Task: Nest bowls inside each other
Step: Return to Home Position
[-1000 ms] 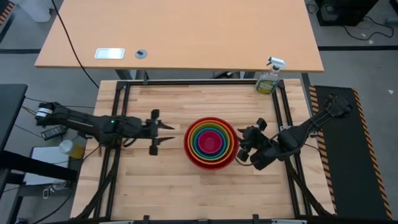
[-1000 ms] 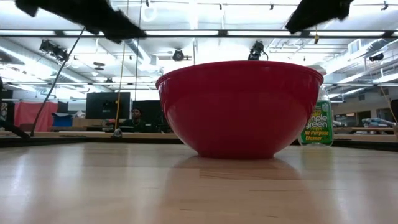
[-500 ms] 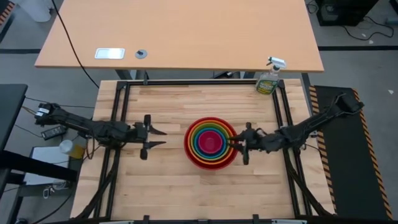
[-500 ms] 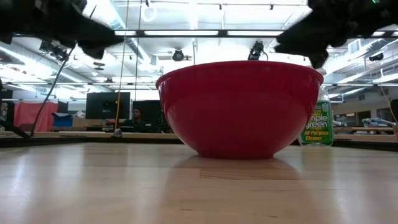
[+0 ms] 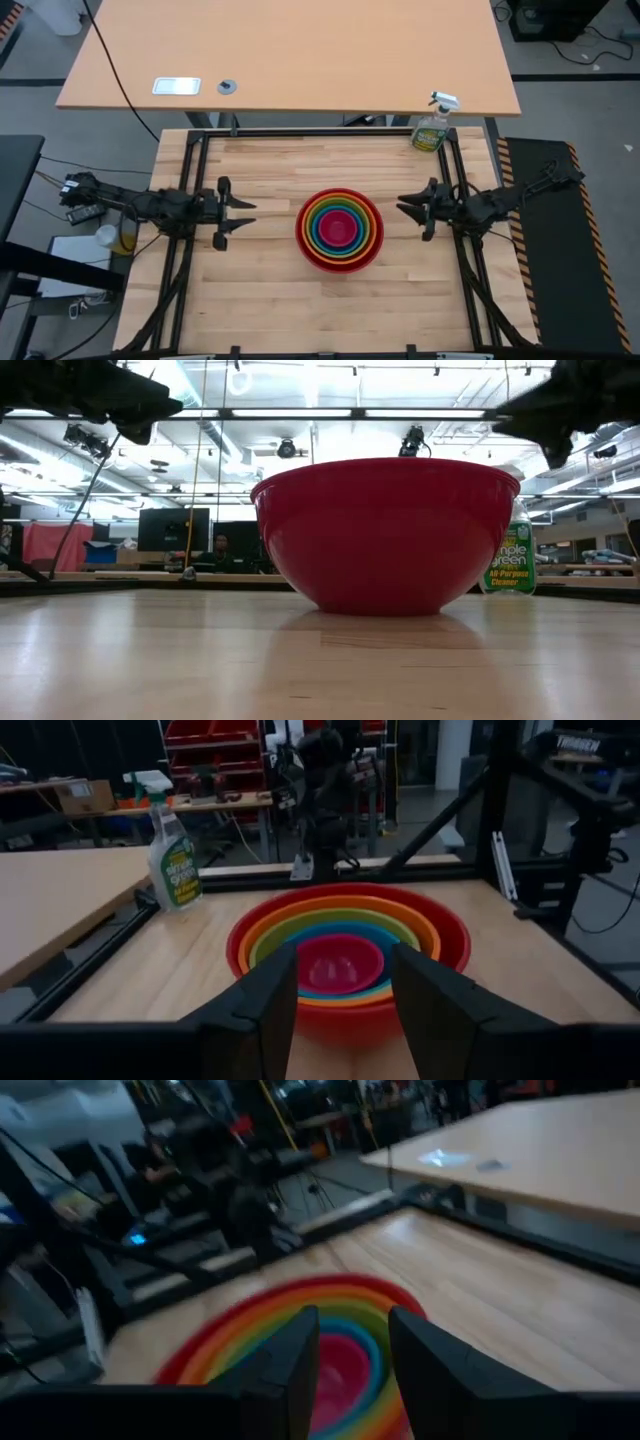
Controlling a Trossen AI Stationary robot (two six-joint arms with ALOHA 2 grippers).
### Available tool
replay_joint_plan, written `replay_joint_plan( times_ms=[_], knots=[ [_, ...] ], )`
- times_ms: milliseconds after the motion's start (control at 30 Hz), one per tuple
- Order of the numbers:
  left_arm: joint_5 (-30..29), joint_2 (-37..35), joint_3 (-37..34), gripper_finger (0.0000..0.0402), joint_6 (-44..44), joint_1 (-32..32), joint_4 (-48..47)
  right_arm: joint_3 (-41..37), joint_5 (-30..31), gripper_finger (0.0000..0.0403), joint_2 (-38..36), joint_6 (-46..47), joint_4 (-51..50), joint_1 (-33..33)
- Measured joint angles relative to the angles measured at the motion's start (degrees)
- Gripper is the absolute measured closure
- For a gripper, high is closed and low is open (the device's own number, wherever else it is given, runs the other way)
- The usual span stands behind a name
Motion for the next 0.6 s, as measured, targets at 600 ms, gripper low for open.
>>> replay_joint_plan(
  times_ms=[600],
  knots=[
    [0.2, -0.1, -12.9, 0.0240, -6.3, -1.6, 14.2, -8.5, 0.5, 0.0271, -8.1, 11.7, -10.7, 0.0]
  ],
)
